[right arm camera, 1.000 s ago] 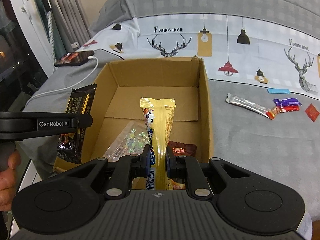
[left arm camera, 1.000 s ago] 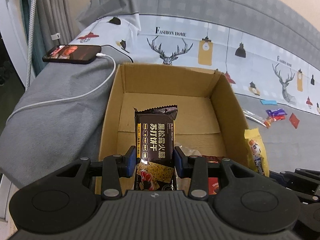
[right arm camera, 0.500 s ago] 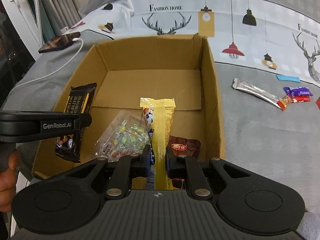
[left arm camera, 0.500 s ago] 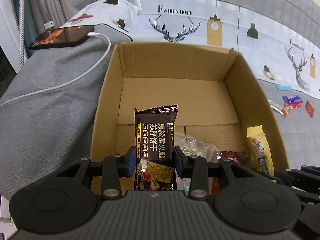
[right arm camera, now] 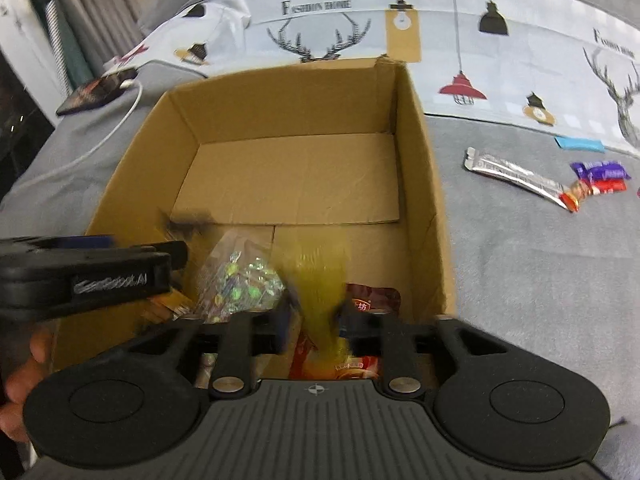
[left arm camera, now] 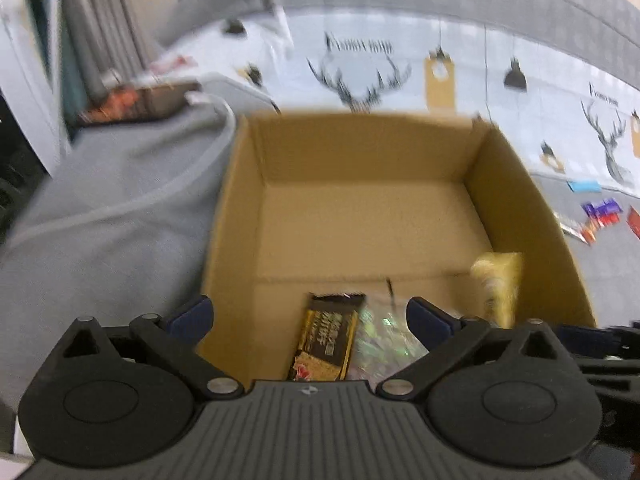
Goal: Organize snacks
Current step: 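Open both tools to drop the biscuit bar and wafer bar into the box, then move both tools back toward the remaining snacks on the bed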
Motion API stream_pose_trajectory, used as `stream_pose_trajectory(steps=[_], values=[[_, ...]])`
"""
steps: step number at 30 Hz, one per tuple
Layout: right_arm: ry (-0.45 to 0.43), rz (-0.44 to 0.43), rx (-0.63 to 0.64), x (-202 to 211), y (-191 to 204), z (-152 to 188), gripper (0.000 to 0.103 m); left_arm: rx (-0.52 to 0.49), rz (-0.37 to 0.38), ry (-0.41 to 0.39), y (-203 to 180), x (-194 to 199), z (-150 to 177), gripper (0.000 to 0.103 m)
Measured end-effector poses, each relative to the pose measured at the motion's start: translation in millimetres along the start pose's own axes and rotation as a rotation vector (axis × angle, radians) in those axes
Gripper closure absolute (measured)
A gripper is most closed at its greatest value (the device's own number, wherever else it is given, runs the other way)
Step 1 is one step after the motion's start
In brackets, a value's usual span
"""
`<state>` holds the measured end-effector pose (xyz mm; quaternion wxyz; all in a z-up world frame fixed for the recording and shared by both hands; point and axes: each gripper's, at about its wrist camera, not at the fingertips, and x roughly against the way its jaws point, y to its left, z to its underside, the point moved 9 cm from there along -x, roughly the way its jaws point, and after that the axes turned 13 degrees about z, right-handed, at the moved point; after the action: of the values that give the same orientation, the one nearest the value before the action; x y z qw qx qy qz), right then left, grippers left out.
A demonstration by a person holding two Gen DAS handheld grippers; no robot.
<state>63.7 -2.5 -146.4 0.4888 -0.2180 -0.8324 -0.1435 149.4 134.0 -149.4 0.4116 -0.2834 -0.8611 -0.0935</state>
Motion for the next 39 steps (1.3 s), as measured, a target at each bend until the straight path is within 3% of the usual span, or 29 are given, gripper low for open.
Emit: stream_pose_trajectory(steps=[6, 9, 13, 20, 33, 39], values=[[0.013, 0.008, -0.058, 16.1, -8.8, 1.9, 0.022, -0.024, 0.001, 0.03, -1.9, 25.9, 17.5, 0.0], [0.02, -0.012, -0.039, 32.3, -4.9, 15.0, 0.018, 0.003, -0.001, 0.033, -3.9, 44.7, 32.3, 0.0], [-0.005, -0.006, -0.019, 58.1, -2.2, 32.3, 0.016, 0.032, 0.007, 0.021, -6.7, 73.0, 51.0, 0.0], [-0.131, 0.023, 0.025, 114.1, -1.5, 57.2, 0.011, 0.087, -0.035, -0.059, -14.7, 120.3, 70.6, 0.0], [-0.319, 0.031, 0.076, 184.3, -6.4, 79.5, 0.007, 0.065, -0.049, -0.163, -35.7, 174.9, 84.9, 0.0], [-0.349, 0.014, 0.063, 198.4, -13.5, 87.2, 0.006, 0.05, -0.056, -0.181, -43.1, 186.7, 87.1, 0.001]])
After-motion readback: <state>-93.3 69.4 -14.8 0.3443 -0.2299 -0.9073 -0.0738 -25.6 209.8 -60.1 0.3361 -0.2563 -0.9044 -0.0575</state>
